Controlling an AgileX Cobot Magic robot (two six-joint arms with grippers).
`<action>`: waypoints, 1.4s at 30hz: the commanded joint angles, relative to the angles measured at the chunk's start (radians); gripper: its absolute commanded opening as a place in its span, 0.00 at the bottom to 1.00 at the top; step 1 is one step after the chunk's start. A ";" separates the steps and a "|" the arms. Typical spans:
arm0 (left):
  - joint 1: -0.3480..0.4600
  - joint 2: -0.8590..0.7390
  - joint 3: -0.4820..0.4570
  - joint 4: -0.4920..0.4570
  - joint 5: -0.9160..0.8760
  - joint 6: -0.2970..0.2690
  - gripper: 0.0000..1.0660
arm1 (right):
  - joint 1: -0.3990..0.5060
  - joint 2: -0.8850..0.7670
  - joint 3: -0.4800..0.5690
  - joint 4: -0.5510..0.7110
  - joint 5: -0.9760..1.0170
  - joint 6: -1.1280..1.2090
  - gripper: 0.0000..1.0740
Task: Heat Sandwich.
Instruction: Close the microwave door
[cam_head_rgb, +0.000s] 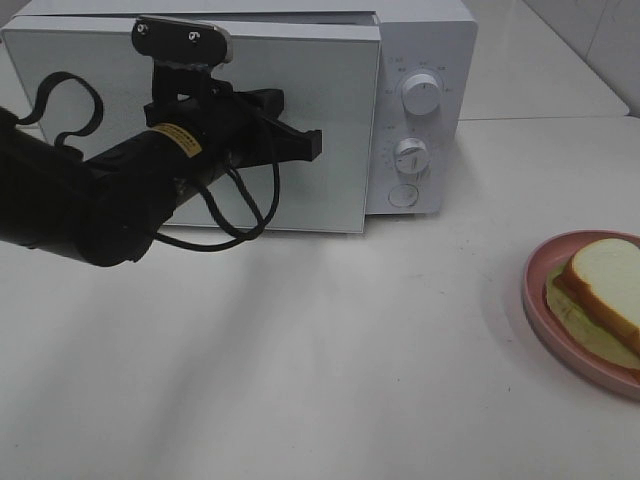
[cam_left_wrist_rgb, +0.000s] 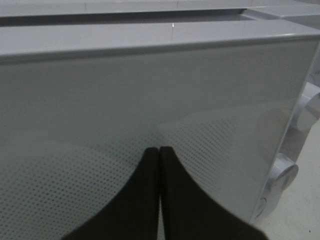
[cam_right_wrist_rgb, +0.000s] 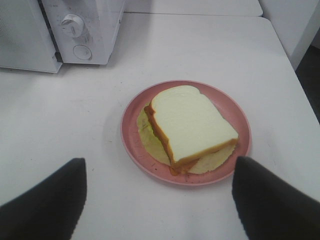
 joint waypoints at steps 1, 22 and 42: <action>-0.004 0.029 -0.068 -0.035 0.027 0.005 0.00 | -0.010 -0.027 -0.001 0.003 -0.015 -0.002 0.70; -0.002 0.144 -0.259 -0.107 0.116 0.054 0.00 | -0.010 -0.027 -0.001 0.003 -0.015 0.001 0.70; 0.016 0.125 -0.320 -0.170 0.234 0.146 0.00 | -0.010 -0.027 -0.001 0.002 -0.015 0.006 0.70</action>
